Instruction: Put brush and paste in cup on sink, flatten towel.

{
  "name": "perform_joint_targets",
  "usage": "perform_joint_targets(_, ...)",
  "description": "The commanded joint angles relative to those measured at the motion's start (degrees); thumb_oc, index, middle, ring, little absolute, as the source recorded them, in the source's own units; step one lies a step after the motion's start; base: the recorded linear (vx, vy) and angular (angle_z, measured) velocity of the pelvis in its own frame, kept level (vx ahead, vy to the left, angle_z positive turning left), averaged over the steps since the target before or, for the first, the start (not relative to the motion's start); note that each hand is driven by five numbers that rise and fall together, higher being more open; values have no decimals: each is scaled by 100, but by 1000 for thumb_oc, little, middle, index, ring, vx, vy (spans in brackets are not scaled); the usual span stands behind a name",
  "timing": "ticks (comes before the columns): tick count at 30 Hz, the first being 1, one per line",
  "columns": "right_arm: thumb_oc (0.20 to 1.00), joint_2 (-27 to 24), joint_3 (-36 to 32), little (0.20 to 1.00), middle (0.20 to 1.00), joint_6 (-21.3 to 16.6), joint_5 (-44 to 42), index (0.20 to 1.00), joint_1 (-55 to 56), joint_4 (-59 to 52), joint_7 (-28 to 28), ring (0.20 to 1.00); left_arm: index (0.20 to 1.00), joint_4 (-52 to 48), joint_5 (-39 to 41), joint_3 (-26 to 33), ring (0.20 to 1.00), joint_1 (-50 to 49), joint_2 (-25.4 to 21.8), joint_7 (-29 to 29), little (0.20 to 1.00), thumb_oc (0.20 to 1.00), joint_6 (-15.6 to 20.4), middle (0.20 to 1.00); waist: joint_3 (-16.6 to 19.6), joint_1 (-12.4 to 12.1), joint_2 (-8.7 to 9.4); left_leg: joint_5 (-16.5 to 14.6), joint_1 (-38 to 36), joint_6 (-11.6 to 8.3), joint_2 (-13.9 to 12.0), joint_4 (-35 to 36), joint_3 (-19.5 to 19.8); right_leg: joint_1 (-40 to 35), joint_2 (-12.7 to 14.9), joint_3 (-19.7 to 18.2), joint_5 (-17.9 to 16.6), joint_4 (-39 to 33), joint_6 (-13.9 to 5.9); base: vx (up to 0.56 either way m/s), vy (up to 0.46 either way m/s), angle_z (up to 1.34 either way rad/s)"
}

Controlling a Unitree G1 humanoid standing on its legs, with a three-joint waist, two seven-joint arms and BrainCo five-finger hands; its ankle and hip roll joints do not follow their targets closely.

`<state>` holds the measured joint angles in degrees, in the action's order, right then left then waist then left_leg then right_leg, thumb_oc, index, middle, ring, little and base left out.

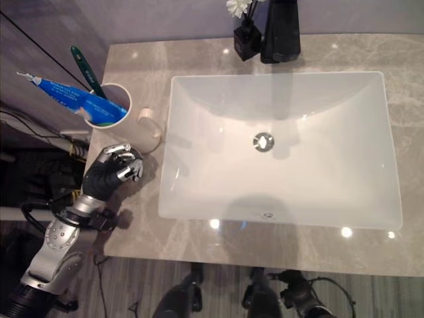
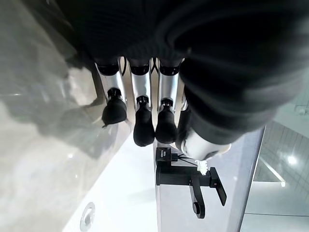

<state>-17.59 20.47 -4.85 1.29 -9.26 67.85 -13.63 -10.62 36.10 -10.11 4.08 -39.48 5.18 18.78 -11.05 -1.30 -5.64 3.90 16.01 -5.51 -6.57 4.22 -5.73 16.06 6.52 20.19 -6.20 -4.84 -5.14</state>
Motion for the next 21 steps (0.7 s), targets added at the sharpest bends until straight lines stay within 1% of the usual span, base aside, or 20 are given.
perform_joint_targets(1,1000,157,142,1000,1000,-43,-52,1000,-83,-181,-106,1000,200,372,-344,-77,200,-46,35,-231,200,200,-22,200,-198,121,274,57,-238,186,399,78,-204,3,-163,-629,133,354,-75,0,0,0)
perform_joint_targets(11,1000,106,117,1000,1000,-53,-36,1000,-35,-231,-129,1000,200,617,-729,78,200,163,-53,-524,200,200,94,200,-246,137,275,47,-203,206,388,78,-192,255,-163,-589,255,772,-52,0,0,0)
perform_joint_targets(17,1000,114,155,1000,1000,-58,-44,1000,-83,-259,-149,1000,200,854,-929,281,200,410,-76,-802,200,200,185,200,-254,141,322,122,-57,157,402,78,-143,253,-151,-535,134,550,-87,2,-2,-1)
perform_joint_targets(21,1000,128,165,1000,1000,-70,-64,1000,-92,-281,-161,1000,200,1047,-993,241,200,698,-79,-917,200,200,208,200,-241,174,333,165,70,104,410,78,-82,250,-132,-440,83,443,-102,7,-7,3)
